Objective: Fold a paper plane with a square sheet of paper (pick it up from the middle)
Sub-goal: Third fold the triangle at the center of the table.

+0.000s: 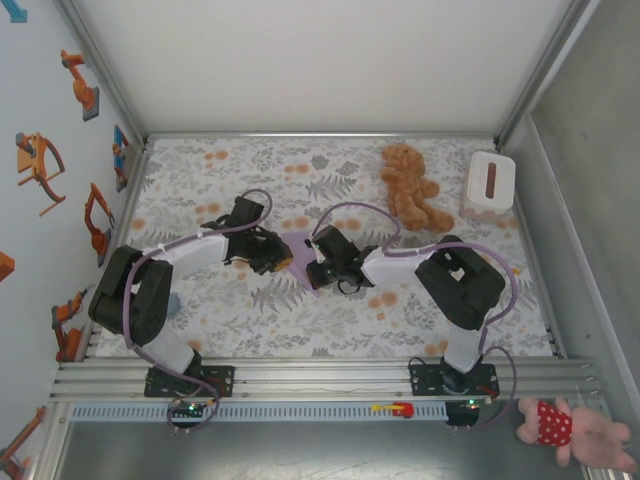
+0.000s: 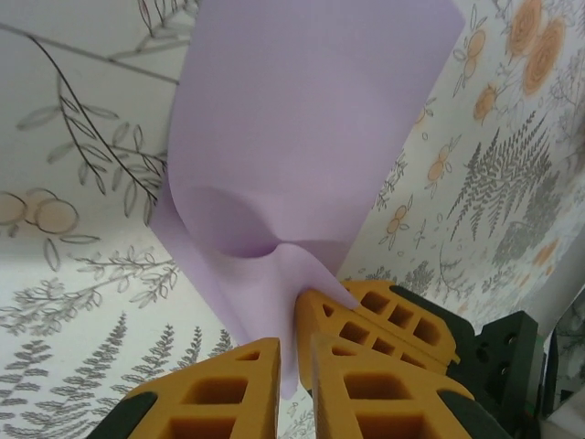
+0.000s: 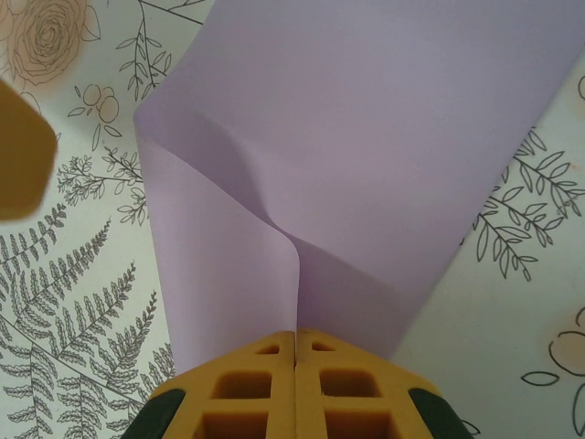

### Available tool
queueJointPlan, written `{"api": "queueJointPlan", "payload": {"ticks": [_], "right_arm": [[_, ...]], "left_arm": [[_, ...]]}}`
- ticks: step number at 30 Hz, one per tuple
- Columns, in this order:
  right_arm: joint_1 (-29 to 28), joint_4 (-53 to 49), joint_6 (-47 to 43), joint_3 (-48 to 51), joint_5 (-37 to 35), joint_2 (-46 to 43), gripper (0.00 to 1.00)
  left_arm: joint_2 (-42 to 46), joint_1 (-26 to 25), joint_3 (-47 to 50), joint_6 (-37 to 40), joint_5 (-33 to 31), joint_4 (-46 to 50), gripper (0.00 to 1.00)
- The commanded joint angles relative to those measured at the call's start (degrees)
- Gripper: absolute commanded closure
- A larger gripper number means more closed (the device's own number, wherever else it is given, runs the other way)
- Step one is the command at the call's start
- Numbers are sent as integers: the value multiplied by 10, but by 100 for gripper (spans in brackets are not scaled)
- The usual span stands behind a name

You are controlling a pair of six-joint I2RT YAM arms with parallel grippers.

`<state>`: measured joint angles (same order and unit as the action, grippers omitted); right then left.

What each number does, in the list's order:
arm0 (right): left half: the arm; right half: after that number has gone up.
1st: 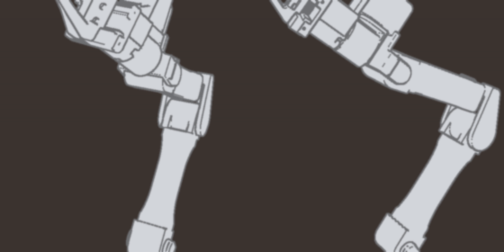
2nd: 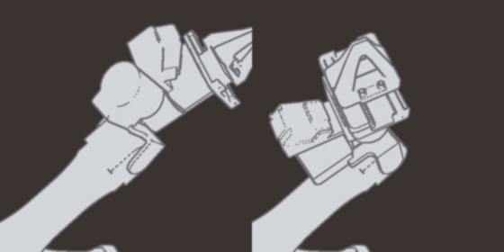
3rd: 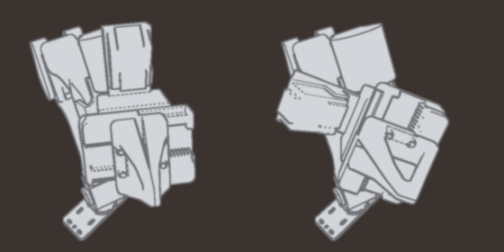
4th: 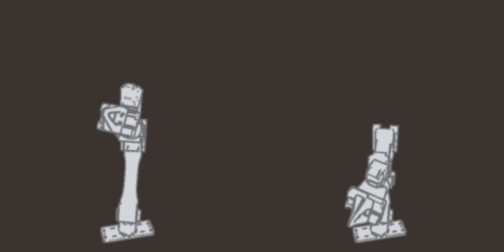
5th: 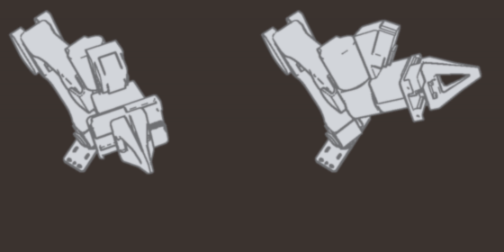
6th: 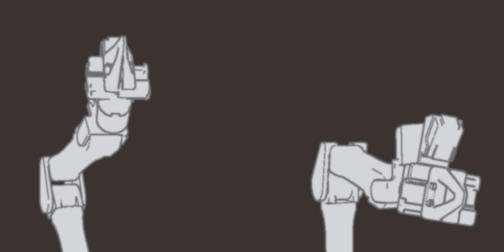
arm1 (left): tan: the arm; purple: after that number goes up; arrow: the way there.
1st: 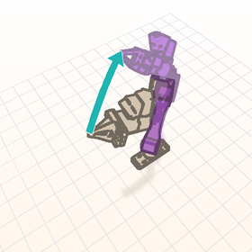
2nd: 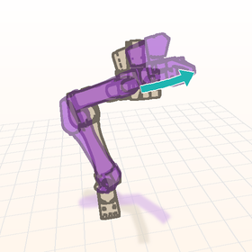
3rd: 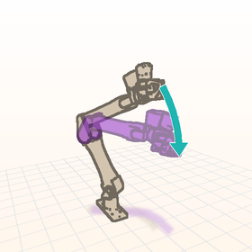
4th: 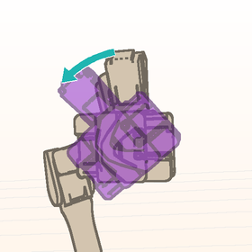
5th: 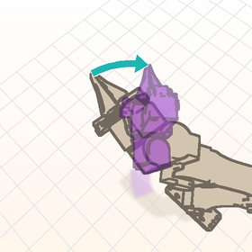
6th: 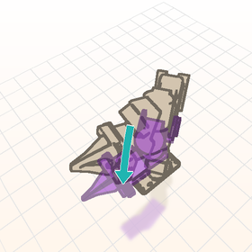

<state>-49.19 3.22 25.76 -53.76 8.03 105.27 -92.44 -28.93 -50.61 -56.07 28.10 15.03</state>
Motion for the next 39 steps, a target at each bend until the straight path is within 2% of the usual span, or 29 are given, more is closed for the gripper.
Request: {"api": "queueJointPlan", "payload": {"ticks": [1, 15, 39], "right_arm": [[3, -26, 8, -6, -7, 23, 100], [3, -27, 10, -5, -10, 23, 100], [3, -35, 11, -6, -14, 26, 100]], "left_arm": [[1, -12, 4, -28, 14, -27, 85], [-62, -20, -17, -29, 28, -51, 86], [-83, -20, -5, -1, -3, -18, 86]]}}
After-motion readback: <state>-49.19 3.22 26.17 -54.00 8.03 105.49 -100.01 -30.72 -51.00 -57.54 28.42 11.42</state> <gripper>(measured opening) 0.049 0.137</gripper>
